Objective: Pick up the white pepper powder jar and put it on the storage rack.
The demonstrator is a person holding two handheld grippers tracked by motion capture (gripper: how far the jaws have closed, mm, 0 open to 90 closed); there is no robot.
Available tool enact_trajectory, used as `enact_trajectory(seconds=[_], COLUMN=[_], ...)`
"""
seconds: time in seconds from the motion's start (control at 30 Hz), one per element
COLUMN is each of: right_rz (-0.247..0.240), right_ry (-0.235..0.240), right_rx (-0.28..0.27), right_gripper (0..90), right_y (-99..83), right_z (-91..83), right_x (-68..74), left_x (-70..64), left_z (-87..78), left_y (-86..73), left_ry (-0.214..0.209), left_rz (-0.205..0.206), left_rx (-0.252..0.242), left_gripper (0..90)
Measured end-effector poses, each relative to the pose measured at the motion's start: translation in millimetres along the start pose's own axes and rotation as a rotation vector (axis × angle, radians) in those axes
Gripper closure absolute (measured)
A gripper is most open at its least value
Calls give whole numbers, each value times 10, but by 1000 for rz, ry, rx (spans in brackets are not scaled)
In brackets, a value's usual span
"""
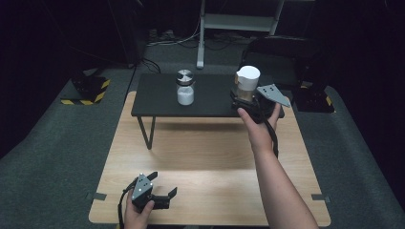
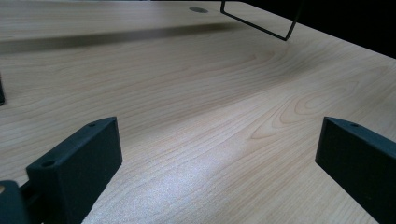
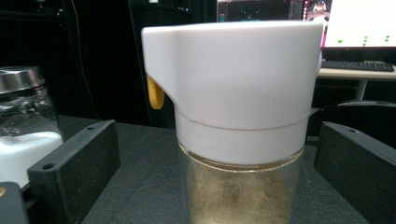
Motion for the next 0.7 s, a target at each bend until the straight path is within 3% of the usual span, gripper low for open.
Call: enact_trajectory(seconds=[0.7], right_rz=[-14], right_ry=[62], right_rx=[-45], right_gripper=[2], right_y=[-138], right_z=[-543], right_x=[-22], left_x=[-11], left_z=[-1], left_y=[-1], left_ry=[2], left_rz=[9], left_rx=[0], left_gripper=[5])
Point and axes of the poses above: each handheld gripper's, and its own axes: z roughly forward along the jaws, y roughly out of its top, x roughly to its left, the point moved 10 cm from there along z, roughly forward along the jaws, and after that the axes turned 1 degree about z, right-handed, at the moved point
